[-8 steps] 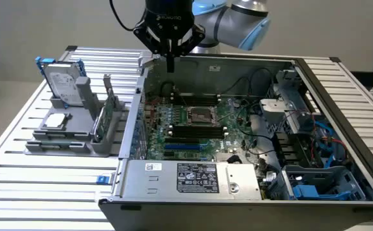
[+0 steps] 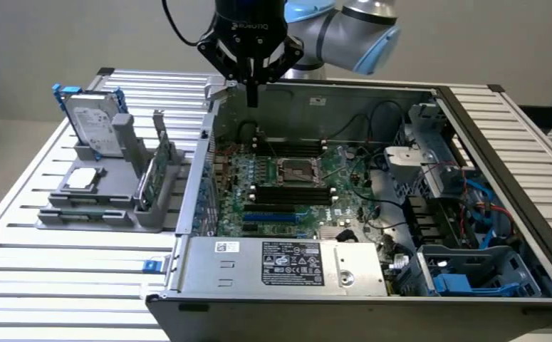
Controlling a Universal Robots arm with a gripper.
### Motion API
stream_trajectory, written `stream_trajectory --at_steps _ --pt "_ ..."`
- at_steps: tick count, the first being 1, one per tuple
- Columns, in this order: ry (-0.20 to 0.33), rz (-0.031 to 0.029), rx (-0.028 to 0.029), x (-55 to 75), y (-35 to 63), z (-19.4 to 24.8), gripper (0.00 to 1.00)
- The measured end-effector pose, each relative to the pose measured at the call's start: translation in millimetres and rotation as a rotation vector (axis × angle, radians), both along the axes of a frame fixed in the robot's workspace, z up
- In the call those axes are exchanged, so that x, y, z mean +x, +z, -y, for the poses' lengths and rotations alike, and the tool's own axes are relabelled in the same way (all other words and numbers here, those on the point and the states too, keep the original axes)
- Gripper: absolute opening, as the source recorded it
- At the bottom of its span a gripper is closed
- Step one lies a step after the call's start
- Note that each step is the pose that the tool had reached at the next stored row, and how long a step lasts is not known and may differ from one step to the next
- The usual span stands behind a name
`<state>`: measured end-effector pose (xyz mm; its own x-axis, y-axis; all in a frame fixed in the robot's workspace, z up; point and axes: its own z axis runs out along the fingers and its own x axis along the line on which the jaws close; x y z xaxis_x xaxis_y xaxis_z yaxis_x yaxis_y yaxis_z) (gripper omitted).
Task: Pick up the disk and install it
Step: 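Reach for the disk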
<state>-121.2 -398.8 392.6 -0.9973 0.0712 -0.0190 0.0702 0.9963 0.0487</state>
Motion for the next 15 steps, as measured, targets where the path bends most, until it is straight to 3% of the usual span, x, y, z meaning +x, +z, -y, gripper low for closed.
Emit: stream_trajectory --at_steps 7,15 --pt "0.000 -0.0001 0.0001 -1.9 0.0 -0.5 0.11" --pt "0.000 0.0005 0.0004 -37.9 0.0 -11.9 0.11"
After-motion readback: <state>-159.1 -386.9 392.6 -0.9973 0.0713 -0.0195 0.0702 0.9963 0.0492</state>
